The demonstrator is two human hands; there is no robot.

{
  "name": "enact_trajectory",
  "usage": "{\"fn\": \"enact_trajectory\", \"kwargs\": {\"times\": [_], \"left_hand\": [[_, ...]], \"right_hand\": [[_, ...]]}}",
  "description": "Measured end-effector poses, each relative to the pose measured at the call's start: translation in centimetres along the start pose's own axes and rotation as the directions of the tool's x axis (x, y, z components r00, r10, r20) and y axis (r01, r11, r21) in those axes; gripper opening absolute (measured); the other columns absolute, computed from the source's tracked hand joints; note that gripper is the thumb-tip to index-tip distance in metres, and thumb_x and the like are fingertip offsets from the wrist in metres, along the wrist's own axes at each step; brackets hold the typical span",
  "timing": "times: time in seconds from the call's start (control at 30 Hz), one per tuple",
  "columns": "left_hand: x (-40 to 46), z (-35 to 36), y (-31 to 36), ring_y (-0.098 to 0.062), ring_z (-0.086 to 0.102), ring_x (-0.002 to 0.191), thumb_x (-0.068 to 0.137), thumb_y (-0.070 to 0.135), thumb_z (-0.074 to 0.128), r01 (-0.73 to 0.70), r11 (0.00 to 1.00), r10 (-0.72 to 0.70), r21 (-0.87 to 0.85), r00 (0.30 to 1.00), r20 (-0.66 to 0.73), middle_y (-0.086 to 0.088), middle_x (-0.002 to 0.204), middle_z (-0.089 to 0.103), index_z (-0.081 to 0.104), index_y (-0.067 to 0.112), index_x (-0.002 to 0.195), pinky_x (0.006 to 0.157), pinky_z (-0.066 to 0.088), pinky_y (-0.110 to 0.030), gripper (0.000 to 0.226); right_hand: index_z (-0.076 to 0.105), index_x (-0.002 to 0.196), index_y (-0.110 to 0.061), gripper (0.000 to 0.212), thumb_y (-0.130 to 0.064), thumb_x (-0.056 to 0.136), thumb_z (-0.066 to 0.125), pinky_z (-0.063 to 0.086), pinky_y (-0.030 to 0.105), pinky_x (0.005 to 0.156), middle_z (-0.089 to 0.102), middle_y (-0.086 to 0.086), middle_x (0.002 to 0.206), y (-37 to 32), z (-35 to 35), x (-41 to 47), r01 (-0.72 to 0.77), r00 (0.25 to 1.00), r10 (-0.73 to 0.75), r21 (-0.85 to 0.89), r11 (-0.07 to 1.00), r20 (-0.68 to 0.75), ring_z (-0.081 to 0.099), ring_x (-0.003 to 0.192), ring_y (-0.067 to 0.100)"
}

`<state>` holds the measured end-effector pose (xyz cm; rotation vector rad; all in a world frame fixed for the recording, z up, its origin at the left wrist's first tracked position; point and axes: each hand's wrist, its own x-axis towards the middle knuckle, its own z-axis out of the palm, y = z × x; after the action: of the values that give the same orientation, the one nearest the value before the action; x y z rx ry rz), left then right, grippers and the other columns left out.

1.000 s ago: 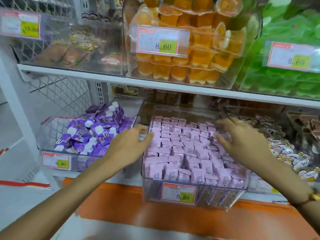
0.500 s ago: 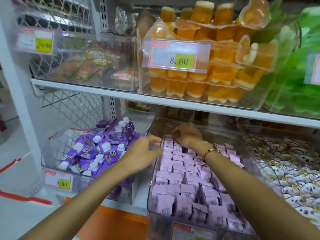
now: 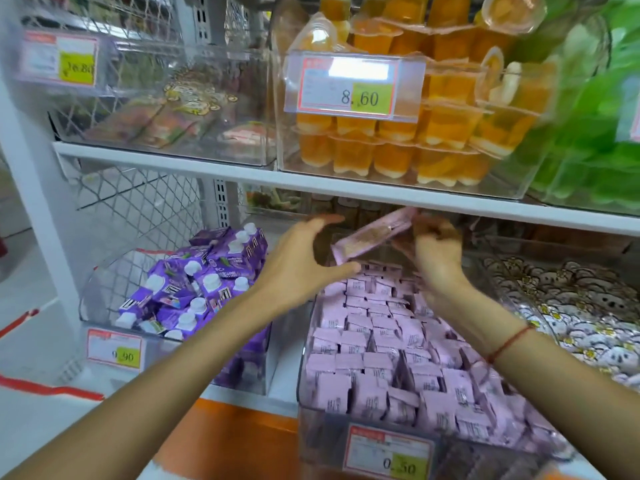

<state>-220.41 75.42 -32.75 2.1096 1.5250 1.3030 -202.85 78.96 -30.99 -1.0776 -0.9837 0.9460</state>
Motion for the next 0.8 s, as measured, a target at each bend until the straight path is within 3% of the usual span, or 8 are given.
{"fn": "enact_trajectory", "kwargs": {"times": [0.1,0.17,0.23,0.3,0.43,0.53,0.67,0.8], "left_hand": [[0.1,0.2,0.7,-0.004,0.060,0.091,0.074,0.035,0.077,-0.119,0.992,0.119,0.039,0.993,0.018,0.011,0.105,0.067,0.063,0.027,0.115,0.070,0.046,-0.017,0.044],[0.4,-0.2,0.7,0.000,0.062,0.078,0.083,0.029,0.071,-0.012,0.990,0.031,-0.139,0.990,0.136,0.007,0.096,0.070,0.068,0.022,0.110,0.070,0.048,-0.018,0.028],[0.5,-0.6,0.4,0.003,0.053,0.058,0.088,0.036,0.061,0.231,0.923,-0.132,-0.308,0.941,0.310,0.000,0.088,0.066,0.071,0.013,0.104,0.061,0.043,-0.017,0.030],[0.4,-1.2,0.2,-0.004,0.048,0.060,0.085,0.050,0.053,0.432,0.817,-0.255,-0.381,0.864,0.434,-0.003,0.088,0.068,0.071,0.008,0.102,0.051,0.038,-0.013,0.048],[-0.1,-1.8,-0.2,-0.010,0.059,0.073,0.092,0.052,0.043,0.533,0.696,-0.242,-0.481,0.805,0.542,-0.006,0.094,0.075,0.068,0.012,0.099,0.041,0.035,-0.011,0.048],[-0.5,-1.7,-0.1,-0.004,0.067,0.070,0.094,0.054,0.040,0.462,0.776,-0.267,-0.430,0.857,0.440,0.007,0.082,0.075,0.073,0.021,0.083,0.046,0.043,-0.011,0.048],[-0.8,-1.4,-0.7,0.005,0.066,0.075,0.093,0.043,0.050,0.280,0.843,-0.289,-0.459,0.956,0.051,0.014,0.084,0.071,0.067,0.028,0.085,0.063,0.052,-0.021,0.025],[-1.1,-0.7,-0.5,0.009,0.065,0.080,0.082,0.053,0.057,0.278,0.852,-0.258,-0.444,0.960,0.106,0.018,0.092,0.069,0.061,0.028,0.099,0.069,0.049,-0.016,0.030]], "right_hand": [[0.060,0.110,0.004,0.021,-0.007,0.095,0.050,0.058,0.021,0.067,0.070,0.015,0.095,-1.3,-1.4,-2.2,-0.332,0.937,0.295,0.219,0.917,0.184,0.071,0.079,0.015],[0.063,0.099,-0.004,0.018,-0.018,0.095,0.054,0.058,0.021,0.061,0.068,0.010,0.083,-2.0,-2.3,-2.5,-0.453,0.877,0.391,0.212,0.866,0.278,0.070,0.066,0.013],[0.062,0.091,-0.010,0.025,-0.034,0.092,0.056,0.058,0.020,0.057,0.065,0.006,0.075,-2.5,-3.2,-2.5,-0.488,0.841,0.420,0.144,0.861,0.340,0.067,0.060,0.012],[0.063,0.094,-0.013,0.028,-0.039,0.085,0.059,0.057,0.019,0.058,0.069,0.006,0.083,-2.7,-3.7,-2.4,-0.491,0.804,0.407,0.096,0.866,0.433,0.068,0.064,0.012],[0.068,0.101,-0.013,0.037,-0.030,0.068,0.070,0.057,0.018,0.066,0.073,0.006,0.098,-2.6,-3.0,-2.8,-0.423,0.760,0.341,0.023,0.906,0.553,0.069,0.073,0.010],[0.062,0.107,-0.009,0.032,-0.013,0.076,0.069,0.055,0.015,0.063,0.074,0.010,0.094,-1.6,-2.4,-2.9,-0.362,0.814,0.285,0.059,0.930,0.507,0.071,0.078,0.011],[0.053,0.118,0.001,0.035,0.002,0.084,0.061,0.058,0.023,0.076,0.069,0.019,0.109,-1.5,-2.8,-2.2,-0.340,0.889,0.249,0.190,0.921,0.384,0.070,0.095,0.020],[0.056,0.115,0.007,0.037,0.002,0.079,0.062,0.058,0.020,0.070,0.070,0.022,0.103,-1.3,-3.3,-2.6,-0.428,0.858,0.303,0.249,0.869,0.415,0.070,0.094,0.023]]}}
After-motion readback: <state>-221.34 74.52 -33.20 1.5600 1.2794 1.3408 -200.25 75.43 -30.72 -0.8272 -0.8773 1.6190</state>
